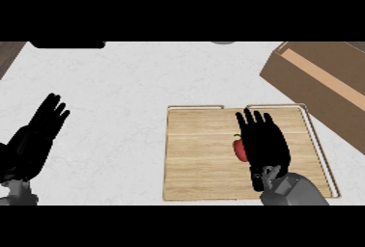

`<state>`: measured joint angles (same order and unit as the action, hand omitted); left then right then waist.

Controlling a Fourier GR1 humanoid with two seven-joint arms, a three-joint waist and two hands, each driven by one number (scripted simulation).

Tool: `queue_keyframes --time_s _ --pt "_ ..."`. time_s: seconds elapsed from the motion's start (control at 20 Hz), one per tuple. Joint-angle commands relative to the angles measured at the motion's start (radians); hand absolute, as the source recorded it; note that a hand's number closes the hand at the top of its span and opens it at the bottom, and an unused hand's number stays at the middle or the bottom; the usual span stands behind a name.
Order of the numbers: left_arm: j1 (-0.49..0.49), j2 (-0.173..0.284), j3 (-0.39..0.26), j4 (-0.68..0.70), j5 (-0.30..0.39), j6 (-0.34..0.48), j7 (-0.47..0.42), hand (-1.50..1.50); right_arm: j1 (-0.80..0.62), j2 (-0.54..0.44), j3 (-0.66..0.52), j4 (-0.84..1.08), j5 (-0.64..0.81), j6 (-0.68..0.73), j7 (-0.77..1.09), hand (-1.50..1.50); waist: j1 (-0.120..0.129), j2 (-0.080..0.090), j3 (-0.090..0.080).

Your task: Pick the bell pepper from the tray and place it in the cardboard box

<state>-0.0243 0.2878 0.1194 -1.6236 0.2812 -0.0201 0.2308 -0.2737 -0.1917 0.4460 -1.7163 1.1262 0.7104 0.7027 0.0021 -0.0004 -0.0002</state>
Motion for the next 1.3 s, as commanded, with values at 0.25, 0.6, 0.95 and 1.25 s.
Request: queue_keyframes --time_s 0.25,0.6,0.95,1.25 --pt "0.017 -0.014 0.026 -0.052 -0.028 -0.036 0.036 0.0 0.065 -0.015 -0.019 0.023 0.072 -0.044 -0.072 -1.5 -0.001 0.0 0.0" --pt "0.017 -0.067 -0.002 -0.065 -0.076 -0.011 0.038 0.0 -0.056 0.015 -0.054 0.087 0.078 -0.043 -0.158 1.5 0.002 0.0 0.0" --pt "-0.032 -0.061 0.038 -0.047 -0.064 -0.022 0.084 0.0 -0.009 -0.057 -0.073 0.105 0.129 -0.127 -0.291 1.5 -0.001 0.0 0.0" --pt "-0.037 -0.063 0.052 -0.019 -0.049 -0.066 0.051 0.0 -0.098 -0.005 -0.164 0.276 0.08 -0.201 -0.38 1.5 0.003 0.003 0.0"
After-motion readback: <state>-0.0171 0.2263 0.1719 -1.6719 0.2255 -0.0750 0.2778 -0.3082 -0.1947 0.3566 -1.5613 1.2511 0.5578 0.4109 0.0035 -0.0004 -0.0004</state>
